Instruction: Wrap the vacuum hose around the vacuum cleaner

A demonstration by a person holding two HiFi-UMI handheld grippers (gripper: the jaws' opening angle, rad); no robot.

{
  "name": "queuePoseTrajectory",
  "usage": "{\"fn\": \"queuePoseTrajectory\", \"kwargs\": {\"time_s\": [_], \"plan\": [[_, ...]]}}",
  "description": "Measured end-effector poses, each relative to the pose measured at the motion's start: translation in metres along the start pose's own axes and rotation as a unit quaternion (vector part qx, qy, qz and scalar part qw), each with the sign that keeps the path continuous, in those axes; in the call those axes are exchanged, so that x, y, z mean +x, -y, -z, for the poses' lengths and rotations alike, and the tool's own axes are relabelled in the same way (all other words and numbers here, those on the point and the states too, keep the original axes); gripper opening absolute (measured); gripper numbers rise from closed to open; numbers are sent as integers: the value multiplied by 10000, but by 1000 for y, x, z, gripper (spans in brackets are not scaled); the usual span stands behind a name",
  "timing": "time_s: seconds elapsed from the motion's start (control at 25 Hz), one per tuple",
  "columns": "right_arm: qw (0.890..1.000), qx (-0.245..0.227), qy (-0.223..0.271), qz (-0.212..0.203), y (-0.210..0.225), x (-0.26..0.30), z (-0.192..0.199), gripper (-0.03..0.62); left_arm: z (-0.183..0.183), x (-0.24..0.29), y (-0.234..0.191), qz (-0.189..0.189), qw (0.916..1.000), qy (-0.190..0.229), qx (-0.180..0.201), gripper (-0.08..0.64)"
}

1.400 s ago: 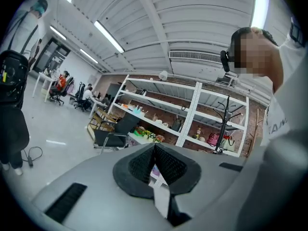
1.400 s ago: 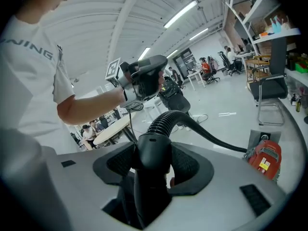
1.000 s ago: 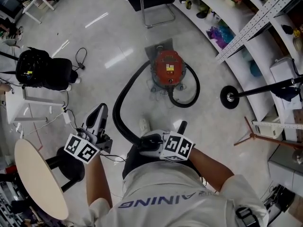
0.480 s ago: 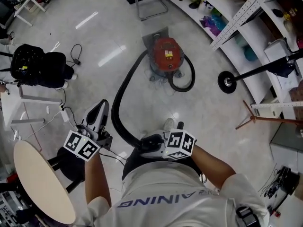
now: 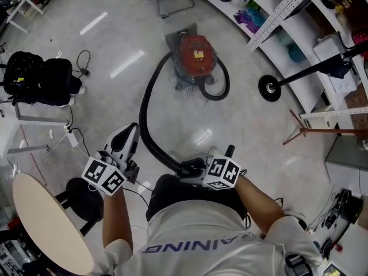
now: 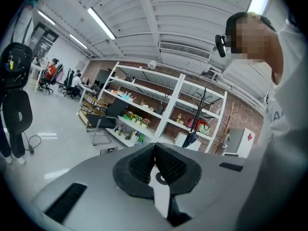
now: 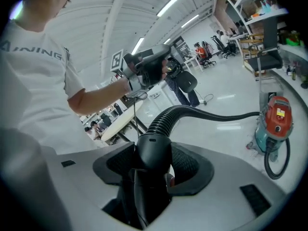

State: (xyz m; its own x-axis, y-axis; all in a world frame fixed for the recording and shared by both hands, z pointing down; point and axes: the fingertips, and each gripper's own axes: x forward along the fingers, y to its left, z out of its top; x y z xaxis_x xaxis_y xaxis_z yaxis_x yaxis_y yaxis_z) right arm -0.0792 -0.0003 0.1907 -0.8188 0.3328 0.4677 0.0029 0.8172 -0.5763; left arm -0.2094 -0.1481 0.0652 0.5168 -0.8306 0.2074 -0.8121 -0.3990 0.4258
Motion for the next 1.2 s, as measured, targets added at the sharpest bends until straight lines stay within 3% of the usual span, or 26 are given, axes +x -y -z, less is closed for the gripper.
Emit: {"fn": "queuePoseTrajectory", "kwargs": {"time_s": [0.24,0.64,0.92,1.2], "plan": [[9957,-135,-571,715,54,-37,64,239,30,33,18,-41,9997,-131,-185,17],[9801,-522,-1470,1225,160,-96,178,239,99,112,44,-112,9986,-289,-417,17],[9686,-1120,-1735,1382,252,-99,232,240,178,170,13,-148,9982,-534,-217,17],[9630,-1360,-1779,1502,339,-67,288,241,273,210,-41,-222,9965,-791,-118,17]]}}
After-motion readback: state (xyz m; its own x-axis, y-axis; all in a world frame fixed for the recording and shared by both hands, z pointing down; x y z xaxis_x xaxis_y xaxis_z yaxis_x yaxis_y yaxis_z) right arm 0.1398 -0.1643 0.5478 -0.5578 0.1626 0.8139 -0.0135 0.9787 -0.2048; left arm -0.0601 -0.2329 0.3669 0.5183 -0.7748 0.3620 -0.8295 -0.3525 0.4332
